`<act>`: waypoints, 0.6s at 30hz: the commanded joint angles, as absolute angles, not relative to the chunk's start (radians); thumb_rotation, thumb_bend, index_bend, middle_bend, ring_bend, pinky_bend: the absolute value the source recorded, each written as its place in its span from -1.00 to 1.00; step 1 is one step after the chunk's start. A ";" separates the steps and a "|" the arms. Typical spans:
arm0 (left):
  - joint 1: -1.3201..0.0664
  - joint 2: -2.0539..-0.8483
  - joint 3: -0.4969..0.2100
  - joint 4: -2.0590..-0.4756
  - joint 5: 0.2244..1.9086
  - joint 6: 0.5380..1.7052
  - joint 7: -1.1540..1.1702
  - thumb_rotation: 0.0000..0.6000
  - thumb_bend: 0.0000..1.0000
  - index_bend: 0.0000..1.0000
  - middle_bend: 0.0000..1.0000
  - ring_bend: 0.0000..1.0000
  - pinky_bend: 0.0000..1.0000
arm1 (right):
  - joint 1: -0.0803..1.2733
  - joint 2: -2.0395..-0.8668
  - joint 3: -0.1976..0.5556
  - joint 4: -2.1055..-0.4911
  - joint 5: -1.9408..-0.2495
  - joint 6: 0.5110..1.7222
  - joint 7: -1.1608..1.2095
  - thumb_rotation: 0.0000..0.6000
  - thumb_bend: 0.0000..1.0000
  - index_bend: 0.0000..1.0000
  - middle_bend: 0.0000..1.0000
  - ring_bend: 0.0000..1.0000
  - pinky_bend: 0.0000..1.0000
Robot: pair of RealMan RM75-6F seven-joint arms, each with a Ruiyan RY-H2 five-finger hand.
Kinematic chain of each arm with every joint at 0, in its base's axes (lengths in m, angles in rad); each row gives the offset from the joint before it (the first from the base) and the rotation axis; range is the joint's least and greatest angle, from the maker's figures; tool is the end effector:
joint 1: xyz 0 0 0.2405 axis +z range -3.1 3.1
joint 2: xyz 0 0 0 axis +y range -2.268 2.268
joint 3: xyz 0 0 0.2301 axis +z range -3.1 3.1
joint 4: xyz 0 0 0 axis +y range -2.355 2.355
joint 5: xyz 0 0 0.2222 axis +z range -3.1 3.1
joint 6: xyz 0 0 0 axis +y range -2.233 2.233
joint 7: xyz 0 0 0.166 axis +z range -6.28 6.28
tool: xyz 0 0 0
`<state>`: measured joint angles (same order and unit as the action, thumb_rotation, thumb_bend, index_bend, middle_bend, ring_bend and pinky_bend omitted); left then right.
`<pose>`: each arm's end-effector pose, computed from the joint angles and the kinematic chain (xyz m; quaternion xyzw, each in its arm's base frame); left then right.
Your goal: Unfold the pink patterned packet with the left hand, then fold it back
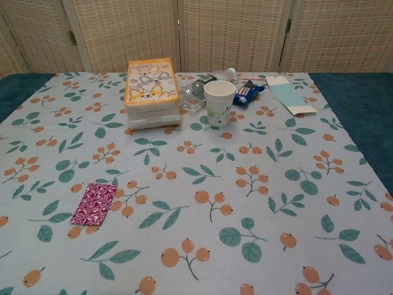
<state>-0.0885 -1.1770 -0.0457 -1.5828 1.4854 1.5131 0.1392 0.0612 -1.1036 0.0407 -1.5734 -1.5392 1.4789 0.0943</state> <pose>-0.2922 0.2022 0.1262 -0.6057 -0.3507 -0.3612 0.6162 -0.3021 -0.1936 0.1404 0.5945 -0.4031 0.3963 0.5719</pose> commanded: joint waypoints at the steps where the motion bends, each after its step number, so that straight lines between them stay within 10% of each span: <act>1: -0.088 -1.177 -0.045 -1.584 1.488 1.514 0.136 1.00 -0.50 -0.41 -0.80 -0.86 -1.00 | 0.061 -1.104 0.042 -1.573 -1.540 1.483 0.094 1.00 -0.04 -0.63 -0.81 -0.93 -1.00; 18: -0.105 -1.166 -0.039 -1.592 1.517 1.494 0.134 1.00 -0.50 -0.39 -0.80 -0.86 -1.00 | 0.059 -1.102 0.040 -1.573 -1.548 1.494 0.099 1.00 -0.04 -0.63 -0.81 -0.93 -1.00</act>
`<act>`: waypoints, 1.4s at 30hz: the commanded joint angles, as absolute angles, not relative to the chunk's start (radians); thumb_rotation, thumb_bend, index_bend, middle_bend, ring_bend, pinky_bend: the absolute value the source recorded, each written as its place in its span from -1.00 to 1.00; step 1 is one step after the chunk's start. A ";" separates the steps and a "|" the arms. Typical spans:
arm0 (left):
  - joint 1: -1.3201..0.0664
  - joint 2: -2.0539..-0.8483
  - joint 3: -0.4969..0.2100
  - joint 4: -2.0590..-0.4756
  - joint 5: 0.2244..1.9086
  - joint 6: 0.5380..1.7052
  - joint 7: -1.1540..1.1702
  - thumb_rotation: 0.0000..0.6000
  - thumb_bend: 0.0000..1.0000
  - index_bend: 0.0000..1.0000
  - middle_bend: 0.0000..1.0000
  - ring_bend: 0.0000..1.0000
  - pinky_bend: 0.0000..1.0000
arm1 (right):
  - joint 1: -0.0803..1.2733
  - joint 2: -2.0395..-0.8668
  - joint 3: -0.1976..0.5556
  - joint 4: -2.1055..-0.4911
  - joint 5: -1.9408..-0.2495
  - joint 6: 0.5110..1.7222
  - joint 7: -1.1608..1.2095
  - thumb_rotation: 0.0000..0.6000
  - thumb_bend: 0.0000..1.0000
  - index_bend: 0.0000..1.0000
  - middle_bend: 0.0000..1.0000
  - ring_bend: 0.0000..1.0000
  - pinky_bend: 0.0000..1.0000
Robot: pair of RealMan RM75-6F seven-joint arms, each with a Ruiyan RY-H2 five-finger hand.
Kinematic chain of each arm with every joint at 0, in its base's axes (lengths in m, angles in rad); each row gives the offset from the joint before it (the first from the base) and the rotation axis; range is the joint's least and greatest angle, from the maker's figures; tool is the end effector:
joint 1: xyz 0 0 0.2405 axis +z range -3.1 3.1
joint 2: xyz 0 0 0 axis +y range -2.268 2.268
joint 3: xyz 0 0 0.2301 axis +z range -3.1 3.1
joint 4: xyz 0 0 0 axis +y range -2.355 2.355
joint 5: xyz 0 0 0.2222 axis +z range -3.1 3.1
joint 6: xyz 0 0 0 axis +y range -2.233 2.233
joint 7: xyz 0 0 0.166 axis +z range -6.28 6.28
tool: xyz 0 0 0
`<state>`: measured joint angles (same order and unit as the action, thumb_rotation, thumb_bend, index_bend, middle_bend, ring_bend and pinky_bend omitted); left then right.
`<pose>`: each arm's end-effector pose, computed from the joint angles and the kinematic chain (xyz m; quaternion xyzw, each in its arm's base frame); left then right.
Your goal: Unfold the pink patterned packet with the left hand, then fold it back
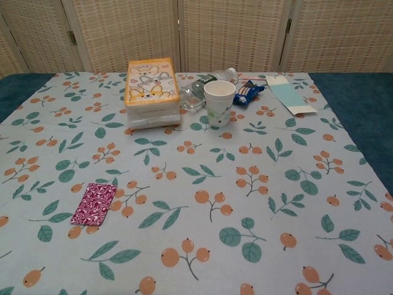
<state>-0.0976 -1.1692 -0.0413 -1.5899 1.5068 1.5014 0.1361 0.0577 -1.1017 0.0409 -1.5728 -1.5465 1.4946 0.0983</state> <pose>-0.2876 0.2038 0.1240 -0.6167 -0.3478 -0.3643 0.6049 -0.3008 -0.1926 0.1429 0.5930 -0.3983 0.4018 0.5729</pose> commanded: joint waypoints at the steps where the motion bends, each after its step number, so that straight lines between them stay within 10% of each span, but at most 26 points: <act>1: -0.110 -1.164 -0.039 -1.593 1.523 1.489 0.134 1.00 -0.50 -0.39 -0.80 -0.86 -1.00 | 0.059 -1.102 0.040 -1.573 -1.549 1.494 0.099 1.00 -0.04 -0.63 -0.81 -0.93 -1.00; 42: -0.460 -1.211 0.041 -1.623 1.675 1.016 0.027 1.00 -0.67 -0.28 -0.81 -1.00 -1.00 | 0.058 -1.103 0.037 -1.564 -1.552 1.499 0.103 1.00 -0.04 -0.63 -0.81 -0.93 -1.00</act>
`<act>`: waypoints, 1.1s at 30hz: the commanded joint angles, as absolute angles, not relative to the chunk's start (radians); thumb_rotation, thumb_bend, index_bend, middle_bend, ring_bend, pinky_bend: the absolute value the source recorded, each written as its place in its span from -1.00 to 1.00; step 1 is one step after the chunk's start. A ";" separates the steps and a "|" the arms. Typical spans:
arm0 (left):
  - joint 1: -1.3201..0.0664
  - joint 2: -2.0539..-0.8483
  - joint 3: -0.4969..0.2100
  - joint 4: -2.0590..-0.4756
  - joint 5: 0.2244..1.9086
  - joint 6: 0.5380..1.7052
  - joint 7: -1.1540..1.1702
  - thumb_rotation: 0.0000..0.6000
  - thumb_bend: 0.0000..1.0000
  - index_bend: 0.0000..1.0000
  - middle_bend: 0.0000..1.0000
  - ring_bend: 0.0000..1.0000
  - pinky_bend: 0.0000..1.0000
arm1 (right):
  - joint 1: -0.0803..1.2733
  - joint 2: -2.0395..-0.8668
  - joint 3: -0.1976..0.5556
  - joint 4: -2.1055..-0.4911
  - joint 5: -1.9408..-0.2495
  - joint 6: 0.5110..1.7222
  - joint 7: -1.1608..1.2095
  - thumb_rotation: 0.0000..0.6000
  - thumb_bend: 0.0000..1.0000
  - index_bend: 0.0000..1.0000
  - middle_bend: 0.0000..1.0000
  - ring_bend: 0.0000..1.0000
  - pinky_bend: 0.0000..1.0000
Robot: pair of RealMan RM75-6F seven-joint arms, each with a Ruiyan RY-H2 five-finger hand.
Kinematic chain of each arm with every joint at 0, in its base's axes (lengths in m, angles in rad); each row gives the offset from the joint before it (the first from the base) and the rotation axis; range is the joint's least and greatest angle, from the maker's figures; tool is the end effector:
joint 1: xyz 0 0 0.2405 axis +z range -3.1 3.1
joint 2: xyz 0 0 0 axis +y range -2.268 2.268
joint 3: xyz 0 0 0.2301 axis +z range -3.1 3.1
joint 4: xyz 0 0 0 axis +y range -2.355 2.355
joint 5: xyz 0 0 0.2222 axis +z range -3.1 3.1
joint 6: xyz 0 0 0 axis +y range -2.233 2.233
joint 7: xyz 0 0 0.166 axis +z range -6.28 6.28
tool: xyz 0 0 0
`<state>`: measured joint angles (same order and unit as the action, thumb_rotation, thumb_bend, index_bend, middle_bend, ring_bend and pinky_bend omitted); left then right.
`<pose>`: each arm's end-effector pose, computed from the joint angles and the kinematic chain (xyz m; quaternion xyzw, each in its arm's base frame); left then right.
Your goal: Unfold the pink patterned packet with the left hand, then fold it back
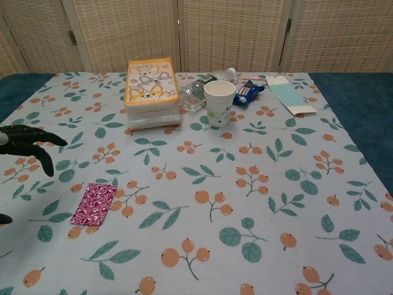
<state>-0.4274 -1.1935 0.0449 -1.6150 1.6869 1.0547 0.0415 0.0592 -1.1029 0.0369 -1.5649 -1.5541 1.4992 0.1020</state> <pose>-0.2191 0.2423 0.0267 -0.8054 -0.3446 -0.3240 0.3572 -0.3010 -0.1922 0.1428 0.5961 -0.3953 0.4026 0.5712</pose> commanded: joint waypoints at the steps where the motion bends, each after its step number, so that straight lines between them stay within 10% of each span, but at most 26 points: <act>1: -0.470 -1.216 0.039 -1.622 1.672 1.004 0.016 1.00 -0.68 -0.28 -0.81 -1.00 -1.00 | 0.058 -1.103 0.036 -1.563 -1.550 1.498 0.104 1.00 -0.04 -0.63 -0.81 -0.94 -1.00; 6: -0.510 -1.245 0.032 -1.602 1.644 0.950 0.006 0.93 -0.72 -0.28 -0.84 -1.00 -1.00 | 0.057 -1.106 0.037 -1.556 -1.544 1.494 0.110 1.00 -0.04 -0.63 -0.81 -0.93 -1.00; 21: -0.561 -1.322 0.003 -1.618 1.465 0.845 0.151 -0.21 -0.76 -0.27 -0.93 -1.00 -1.00 | 0.062 -1.116 0.038 -1.540 -1.534 1.480 0.120 1.00 -0.04 -0.63 -0.81 -0.93 -1.00; 33: -0.575 -1.409 0.007 -1.560 1.418 0.850 0.217 -0.32 -0.76 -0.32 -0.98 -1.00 -1.00 | 0.061 -1.117 0.038 -1.541 -1.528 1.474 0.117 1.00 -0.04 -0.63 -0.81 -0.94 -1.00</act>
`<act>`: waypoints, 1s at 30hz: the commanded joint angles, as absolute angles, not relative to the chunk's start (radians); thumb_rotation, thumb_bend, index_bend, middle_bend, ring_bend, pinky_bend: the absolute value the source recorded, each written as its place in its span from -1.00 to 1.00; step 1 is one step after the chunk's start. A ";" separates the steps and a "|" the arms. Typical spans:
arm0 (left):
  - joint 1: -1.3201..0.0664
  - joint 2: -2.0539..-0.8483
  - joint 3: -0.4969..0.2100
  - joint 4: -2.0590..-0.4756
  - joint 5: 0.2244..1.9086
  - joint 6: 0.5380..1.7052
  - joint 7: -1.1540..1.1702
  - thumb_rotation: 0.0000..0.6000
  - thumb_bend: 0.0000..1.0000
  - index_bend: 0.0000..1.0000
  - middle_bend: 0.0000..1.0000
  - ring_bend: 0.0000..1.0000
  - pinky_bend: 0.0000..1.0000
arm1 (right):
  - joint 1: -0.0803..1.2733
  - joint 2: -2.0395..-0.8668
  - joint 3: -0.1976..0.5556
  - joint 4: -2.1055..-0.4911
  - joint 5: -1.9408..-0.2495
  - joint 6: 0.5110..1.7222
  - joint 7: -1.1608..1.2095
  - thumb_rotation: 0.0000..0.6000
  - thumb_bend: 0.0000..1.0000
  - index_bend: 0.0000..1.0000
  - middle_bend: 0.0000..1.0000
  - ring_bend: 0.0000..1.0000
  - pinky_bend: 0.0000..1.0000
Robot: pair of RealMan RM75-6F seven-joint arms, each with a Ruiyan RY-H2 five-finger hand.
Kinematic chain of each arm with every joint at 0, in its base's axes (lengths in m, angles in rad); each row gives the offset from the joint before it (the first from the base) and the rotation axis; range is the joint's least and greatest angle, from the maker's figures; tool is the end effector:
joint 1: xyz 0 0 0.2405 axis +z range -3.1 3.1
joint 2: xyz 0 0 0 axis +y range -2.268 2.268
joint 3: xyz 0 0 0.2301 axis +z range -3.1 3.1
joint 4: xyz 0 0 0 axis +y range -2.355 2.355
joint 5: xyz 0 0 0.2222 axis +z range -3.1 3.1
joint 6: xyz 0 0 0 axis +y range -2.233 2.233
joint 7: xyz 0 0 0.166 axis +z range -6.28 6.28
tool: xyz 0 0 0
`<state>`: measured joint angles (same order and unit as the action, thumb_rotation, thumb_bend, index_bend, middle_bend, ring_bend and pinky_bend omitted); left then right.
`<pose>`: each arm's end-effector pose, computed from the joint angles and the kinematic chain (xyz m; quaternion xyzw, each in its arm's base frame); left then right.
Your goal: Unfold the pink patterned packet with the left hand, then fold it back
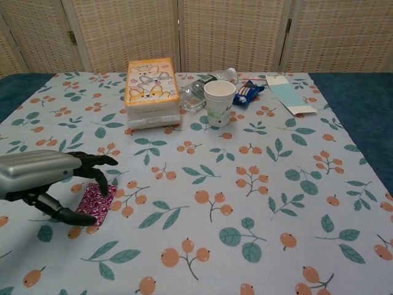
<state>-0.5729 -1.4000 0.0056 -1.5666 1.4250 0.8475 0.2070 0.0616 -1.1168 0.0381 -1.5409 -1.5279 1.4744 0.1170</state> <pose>-0.1885 0.2659 -0.0449 -0.8227 -0.3764 -0.2772 0.3236 -0.3097 -0.1935 0.1397 0.5906 -0.4085 0.3934 0.5741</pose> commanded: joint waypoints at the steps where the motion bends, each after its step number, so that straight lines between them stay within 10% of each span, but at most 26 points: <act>1: -0.574 -1.415 0.008 -1.556 1.413 0.853 0.225 -0.33 -0.76 -0.32 -0.99 -1.00 -1.00 | 0.061 -1.117 0.038 -1.541 -1.527 1.475 0.117 1.00 -0.04 -0.63 -0.81 -0.94 -1.00; 30: -0.521 -1.336 0.061 -1.495 1.362 0.922 0.252 -0.32 -0.76 -0.30 -1.00 -1.00 -1.00 | 0.061 -1.110 0.042 -1.561 -1.521 1.474 0.099 1.00 -0.04 -0.63 -0.81 -0.94 -1.00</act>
<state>-0.5242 -1.3413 0.0603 -1.4976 1.3646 0.9186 0.2567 0.0615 -1.1098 0.0419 -1.5610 -1.5213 1.4740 0.0989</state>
